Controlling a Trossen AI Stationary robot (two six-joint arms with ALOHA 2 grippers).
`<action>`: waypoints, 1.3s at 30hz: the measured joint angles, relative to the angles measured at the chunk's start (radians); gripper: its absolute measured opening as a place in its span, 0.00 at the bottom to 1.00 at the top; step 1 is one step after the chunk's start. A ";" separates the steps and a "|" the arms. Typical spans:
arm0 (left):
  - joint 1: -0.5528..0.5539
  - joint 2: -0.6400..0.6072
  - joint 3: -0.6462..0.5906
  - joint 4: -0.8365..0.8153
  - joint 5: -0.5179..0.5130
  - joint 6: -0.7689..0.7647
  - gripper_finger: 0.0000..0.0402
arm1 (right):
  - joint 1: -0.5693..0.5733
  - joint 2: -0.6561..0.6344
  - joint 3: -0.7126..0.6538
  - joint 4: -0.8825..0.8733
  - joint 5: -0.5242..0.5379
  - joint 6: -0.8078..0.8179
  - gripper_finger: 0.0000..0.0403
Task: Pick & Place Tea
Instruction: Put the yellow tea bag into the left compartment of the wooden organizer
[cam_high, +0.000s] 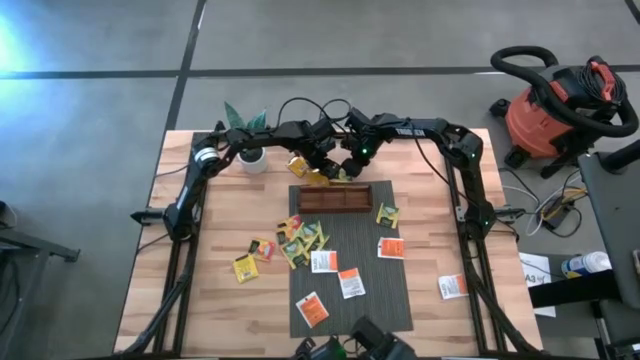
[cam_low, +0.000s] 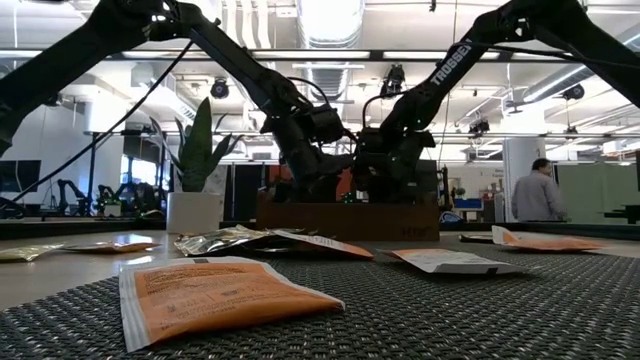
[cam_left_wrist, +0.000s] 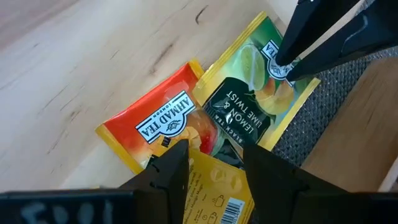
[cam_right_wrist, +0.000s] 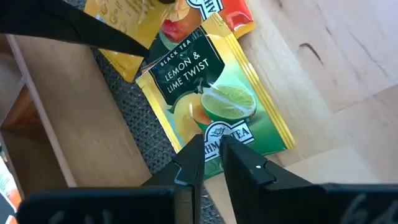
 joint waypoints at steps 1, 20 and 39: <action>0.000 0.001 0.000 0.001 0.001 -0.003 0.37 | 0.001 0.000 -0.001 0.008 0.000 0.000 0.15; 0.009 0.029 0.000 0.073 0.072 -0.013 0.37 | 0.000 0.010 -0.004 0.079 -0.068 0.019 0.15; 0.009 0.027 0.009 0.091 0.076 0.044 0.05 | 0.000 0.010 -0.004 0.089 -0.097 0.006 0.15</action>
